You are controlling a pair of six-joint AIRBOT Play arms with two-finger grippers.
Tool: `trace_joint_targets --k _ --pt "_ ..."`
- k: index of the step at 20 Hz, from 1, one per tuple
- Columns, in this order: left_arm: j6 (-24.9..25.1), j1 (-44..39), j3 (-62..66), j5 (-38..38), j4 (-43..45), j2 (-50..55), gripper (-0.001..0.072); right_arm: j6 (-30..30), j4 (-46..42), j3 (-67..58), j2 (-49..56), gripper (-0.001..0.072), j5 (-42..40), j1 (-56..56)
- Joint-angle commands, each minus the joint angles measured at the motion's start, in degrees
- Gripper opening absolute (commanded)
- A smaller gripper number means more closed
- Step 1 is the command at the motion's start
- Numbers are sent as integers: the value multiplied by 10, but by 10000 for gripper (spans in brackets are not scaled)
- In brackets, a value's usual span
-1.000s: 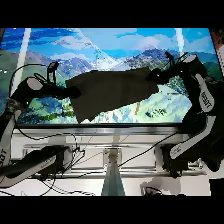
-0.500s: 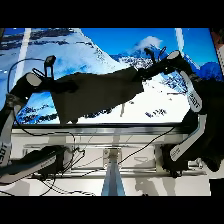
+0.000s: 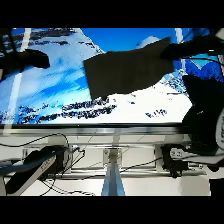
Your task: Fold the clothes and pants, and hang the long-sleeved shirts on hangers.
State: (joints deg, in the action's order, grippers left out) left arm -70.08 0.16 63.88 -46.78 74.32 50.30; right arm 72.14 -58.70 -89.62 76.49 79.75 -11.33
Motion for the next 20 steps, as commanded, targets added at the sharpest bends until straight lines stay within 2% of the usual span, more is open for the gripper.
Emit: trace_joint_targets --k 1,4,6,7,10,11,12,13,14,16,19,20 --pt "0 1 10 12 20 -69 5 156 -203 -2 -131 20 21 -92" --pt "0 1 10 12 20 -92 5 307 -338 -2 -210 20 92 -207" --pt "0 1 10 12 20 -94 5 394 -373 -1 -249 21 139 -292" --pt "0 1 10 12 19 -94 4 427 -377 -1 -267 21 153 -337" --pt "0 0 9 12 20 -94 5 473 -381 -1 -311 38 163 -464" --pt "0 1 9 12 20 -94 5 491 -382 -1 -320 90 161 -501" --pt "0 1 9 12 20 -94 5 511 -381 -1 -326 255 158 -536" --pt "0 1 9 12 20 -94 5 525 -372 -1 -327 511 156 -561" --pt "0 1 9 12 20 -94 5 530 -357 -1 -325 689 156 -574" --pt "0 0 9 12 20 -94 5 521 -321 -1 -314 676 151 -575" --pt "0 1 9 12 20 -94 5 419 -209 -1 -282 654 129 -573" --pt "0 1 9 12 20 -94 5 388 -160 -1 -268 533 124 -559"
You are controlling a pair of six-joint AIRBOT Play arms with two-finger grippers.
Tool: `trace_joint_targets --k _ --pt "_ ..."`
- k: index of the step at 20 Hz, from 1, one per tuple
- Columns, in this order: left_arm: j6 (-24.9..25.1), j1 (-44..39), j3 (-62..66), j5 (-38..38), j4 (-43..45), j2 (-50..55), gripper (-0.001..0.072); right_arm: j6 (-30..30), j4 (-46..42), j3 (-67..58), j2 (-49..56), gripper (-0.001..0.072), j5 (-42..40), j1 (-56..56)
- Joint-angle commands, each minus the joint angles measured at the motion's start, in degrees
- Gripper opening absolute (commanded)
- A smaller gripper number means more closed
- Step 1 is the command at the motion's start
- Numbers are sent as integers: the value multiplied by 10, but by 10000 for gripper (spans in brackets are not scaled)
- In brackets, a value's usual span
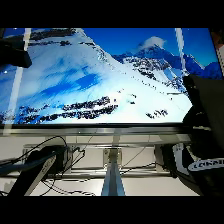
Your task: Fold the clothes and pants, and hang the long-sleeved shirts on hangers.
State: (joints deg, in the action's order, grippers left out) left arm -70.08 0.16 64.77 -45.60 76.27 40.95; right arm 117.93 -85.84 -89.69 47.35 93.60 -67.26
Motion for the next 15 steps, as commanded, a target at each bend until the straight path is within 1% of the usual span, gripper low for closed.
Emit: trace_joint_targets --k 1,2,3,4,6,9,11,12,14,15 --pt "0 1 0 0 0 0 5 -97 141 0 37 417 -16 23" --pt "0 1 0 0 0 0 5 -124 160 0 51 269 -17 59" --pt "0 1 0 0 0 0 5 -147 165 0 63 97 -17 101" --pt "0 0 0 0 0 0 5 -172 163 0 74 20 -18 154" --pt "0 1 0 0 0 0 5 -213 153 0 95 20 -30 266" --pt "0 1 0 0 0 0 5 -246 94 0 114 19 -72 447" --pt "0 0 0 0 0 0 5 -266 32 0 116 19 -113 565" --pt "0 1 0 0 0 0 5 -266 -14 0 116 18 -133 622" --pt "0 1 0 0 0 0 5 -266 -98 0 116 19 -159 713" --pt "0 1 0 0 0 0 5 -265 -125 0 116 18 -167 744"
